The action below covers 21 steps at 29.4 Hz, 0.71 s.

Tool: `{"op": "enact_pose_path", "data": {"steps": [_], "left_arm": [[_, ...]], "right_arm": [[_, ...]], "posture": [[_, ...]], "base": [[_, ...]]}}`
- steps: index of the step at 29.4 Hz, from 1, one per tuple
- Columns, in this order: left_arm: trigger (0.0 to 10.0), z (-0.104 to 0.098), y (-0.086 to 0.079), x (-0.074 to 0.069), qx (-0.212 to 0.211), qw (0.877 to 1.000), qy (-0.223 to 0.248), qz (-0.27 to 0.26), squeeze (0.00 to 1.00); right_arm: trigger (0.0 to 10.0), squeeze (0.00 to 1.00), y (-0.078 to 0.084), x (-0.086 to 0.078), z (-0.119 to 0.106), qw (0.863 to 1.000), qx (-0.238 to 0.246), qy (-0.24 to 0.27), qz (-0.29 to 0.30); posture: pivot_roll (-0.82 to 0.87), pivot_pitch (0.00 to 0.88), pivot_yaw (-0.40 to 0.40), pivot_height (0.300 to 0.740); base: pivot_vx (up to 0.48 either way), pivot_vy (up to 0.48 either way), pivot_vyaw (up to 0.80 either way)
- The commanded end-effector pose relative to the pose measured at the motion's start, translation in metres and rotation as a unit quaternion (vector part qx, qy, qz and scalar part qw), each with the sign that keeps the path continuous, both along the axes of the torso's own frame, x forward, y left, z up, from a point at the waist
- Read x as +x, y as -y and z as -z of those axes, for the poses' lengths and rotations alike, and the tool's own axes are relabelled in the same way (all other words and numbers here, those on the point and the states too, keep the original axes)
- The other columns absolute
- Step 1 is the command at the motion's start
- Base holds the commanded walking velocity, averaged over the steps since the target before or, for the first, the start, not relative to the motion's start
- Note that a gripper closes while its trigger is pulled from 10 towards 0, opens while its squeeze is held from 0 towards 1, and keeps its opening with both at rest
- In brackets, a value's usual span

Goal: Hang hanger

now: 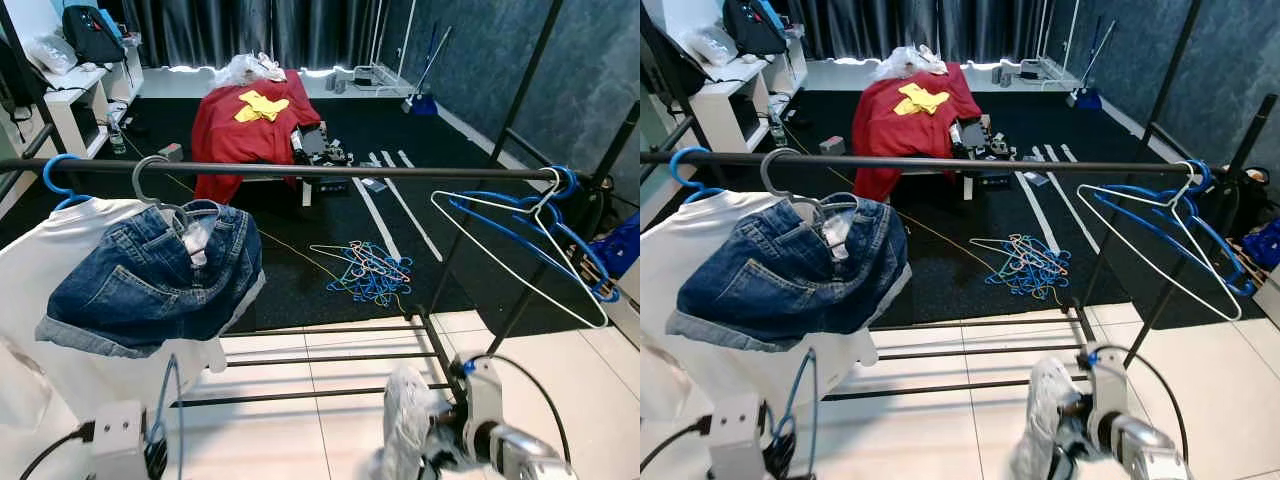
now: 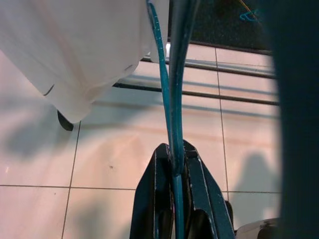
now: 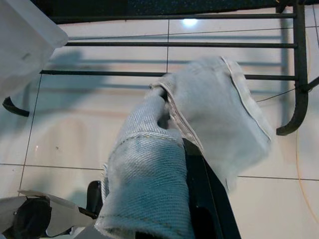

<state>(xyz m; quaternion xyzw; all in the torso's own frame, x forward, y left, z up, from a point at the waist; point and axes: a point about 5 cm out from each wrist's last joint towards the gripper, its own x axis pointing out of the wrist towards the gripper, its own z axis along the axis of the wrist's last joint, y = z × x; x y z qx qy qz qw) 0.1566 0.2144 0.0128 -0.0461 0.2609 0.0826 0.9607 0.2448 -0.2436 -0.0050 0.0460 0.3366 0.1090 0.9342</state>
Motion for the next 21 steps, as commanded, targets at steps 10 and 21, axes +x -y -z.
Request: {"op": "enact_pose_path", "data": {"steps": [10, 21], "left_arm": [[10.0, 0.021, -0.004, -0.019, -0.036, 0.999, -0.003, -0.033, 0.0], [10.0, 0.023, 0.006, -0.051, -0.143, 0.989, 0.028, -0.038, 0.0]], "right_arm": [[10.0, 0.0, 0.006, -0.003, -0.004, 0.998, 0.043, 0.042, -0.003], [10.0, 0.0, 0.017, -0.027, 0.009, 0.999, 0.043, 0.031, -0.002]], "posture": [[-0.05, 0.0, -0.042, 0.74], [-0.05, 0.0, -0.037, 0.74]], "base": [[0.0, 0.0, 0.32], [0.0, 0.0, 0.79]]}}
